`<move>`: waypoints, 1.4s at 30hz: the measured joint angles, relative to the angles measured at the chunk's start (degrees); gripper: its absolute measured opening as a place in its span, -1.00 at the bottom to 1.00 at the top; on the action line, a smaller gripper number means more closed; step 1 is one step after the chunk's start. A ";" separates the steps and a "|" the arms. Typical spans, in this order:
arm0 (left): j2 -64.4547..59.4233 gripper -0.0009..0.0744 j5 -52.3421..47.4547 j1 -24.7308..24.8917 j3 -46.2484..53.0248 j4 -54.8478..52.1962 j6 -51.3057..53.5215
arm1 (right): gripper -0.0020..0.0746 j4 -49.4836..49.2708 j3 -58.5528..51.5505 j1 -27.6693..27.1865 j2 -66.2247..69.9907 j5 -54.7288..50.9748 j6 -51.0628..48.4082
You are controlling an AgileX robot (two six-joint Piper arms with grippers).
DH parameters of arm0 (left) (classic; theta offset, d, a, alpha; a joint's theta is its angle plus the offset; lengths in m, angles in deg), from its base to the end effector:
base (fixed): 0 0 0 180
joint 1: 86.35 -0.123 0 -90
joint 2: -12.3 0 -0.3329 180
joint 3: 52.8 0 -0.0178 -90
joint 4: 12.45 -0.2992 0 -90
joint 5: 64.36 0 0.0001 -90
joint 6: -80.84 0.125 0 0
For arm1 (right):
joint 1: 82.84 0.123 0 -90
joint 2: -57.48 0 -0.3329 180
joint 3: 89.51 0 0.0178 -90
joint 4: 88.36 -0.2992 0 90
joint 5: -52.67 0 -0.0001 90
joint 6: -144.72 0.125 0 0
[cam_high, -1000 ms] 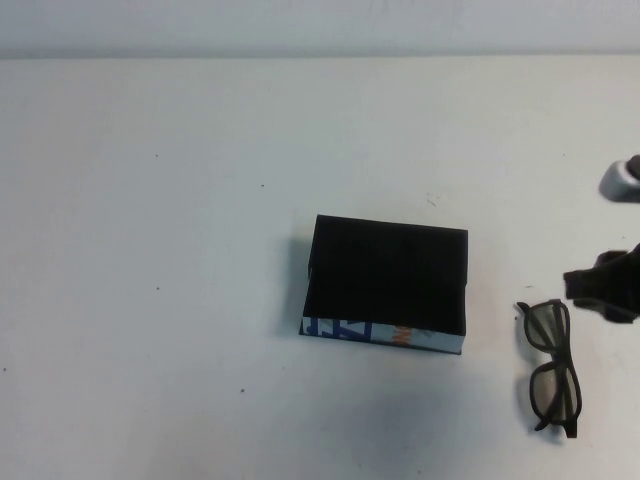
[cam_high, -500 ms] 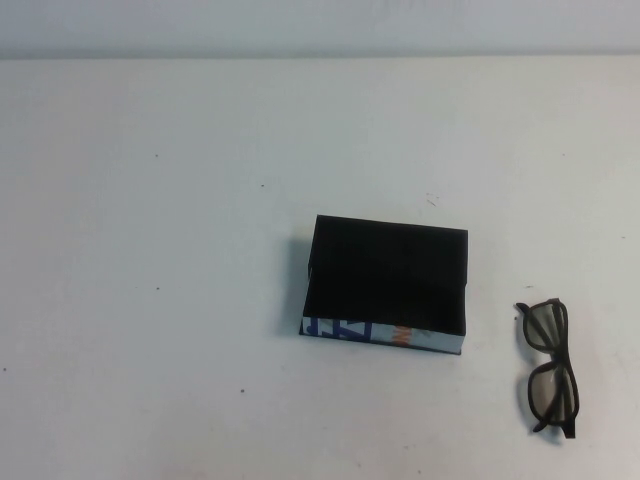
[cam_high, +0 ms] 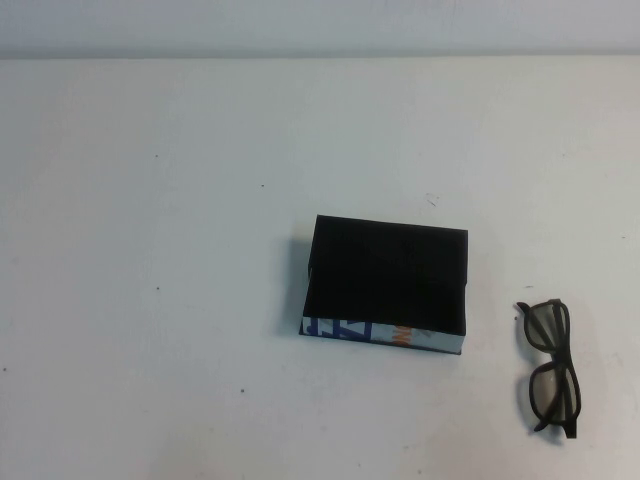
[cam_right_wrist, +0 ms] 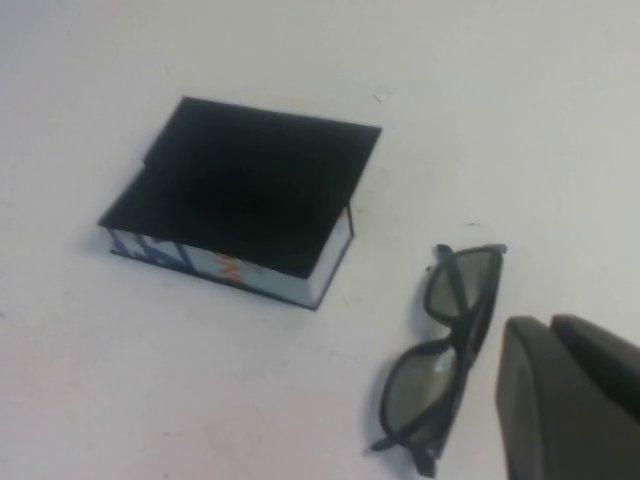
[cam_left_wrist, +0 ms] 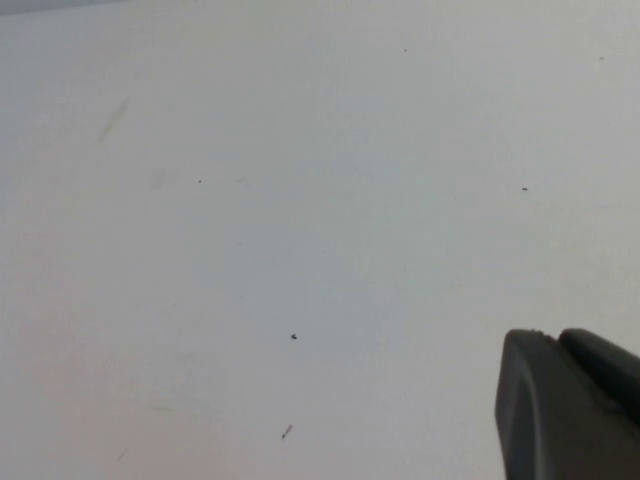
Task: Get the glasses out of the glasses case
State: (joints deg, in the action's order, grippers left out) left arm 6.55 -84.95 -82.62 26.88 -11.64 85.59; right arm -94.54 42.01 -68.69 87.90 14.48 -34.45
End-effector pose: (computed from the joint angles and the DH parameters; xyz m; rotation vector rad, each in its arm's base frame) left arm 0.0855 -0.0062 0.1633 0.1280 1.8459 -0.0014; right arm 0.1088 0.0360 0.3101 -0.1930 2.0424 0.2842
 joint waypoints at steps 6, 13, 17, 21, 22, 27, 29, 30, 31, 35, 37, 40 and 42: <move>0.00 -0.99 0.00 0.00 0.00 0.00 0.00 | -0.99 5.77 -9.79 0.00 -1.86 17.59 0.00; 0.00 -0.99 0.00 0.00 0.00 0.00 0.00 | -0.99 7.49 -22.44 0.00 -5.12 44.53 0.00; 0.00 -0.99 0.00 0.00 0.00 0.00 0.00 | -0.99 6.63 -27.83 0.00 -7.93 46.45 0.00; 0.00 -0.99 0.00 0.00 0.00 0.00 0.00 | -0.99 5.39 -30.76 -1.52 -14.76 41.62 0.00; 0.00 -0.99 0.00 0.00 0.00 0.00 0.00 | -0.99 5.26 -31.06 -2.52 -16.71 39.66 0.00; 0.00 -0.99 0.00 0.00 0.00 0.00 0.00 | -0.99 5.79 -31.44 -8.68 -23.65 32.83 0.00; 0.00 -0.99 0.00 0.00 0.00 0.00 0.00 | -0.99 6.17 -31.44 -10.52 -24.14 29.13 0.00; 0.00 -0.99 0.00 0.00 0.00 0.00 0.00 | -0.99 6.17 -31.44 -10.98 -24.19 27.04 0.00; 0.00 -0.99 0.00 0.00 0.00 0.00 0.00 | -0.99 6.17 -31.44 -11.11 -24.19 24.94 0.00; 0.00 -0.99 0.00 0.00 0.00 0.00 0.00 | -0.99 6.17 -31.44 -11.39 -24.19 20.79 0.08; 0.00 -0.99 0.00 0.00 0.00 0.00 0.00 | -0.99 5.18 -31.44 -11.39 -24.19 20.45 0.22; 0.00 -0.99 0.00 0.00 0.00 0.00 0.00 | -0.99 3.60 -31.44 -11.39 -24.19 20.31 0.22; 0.00 -0.99 0.00 0.00 0.00 0.00 0.00 | -0.99 3.20 -31.44 -11.39 -24.19 20.31 0.22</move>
State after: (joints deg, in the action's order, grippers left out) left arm 6.55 -84.95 -82.62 26.88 -11.64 85.59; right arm -91.33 10.57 -80.08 63.72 34.79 -34.24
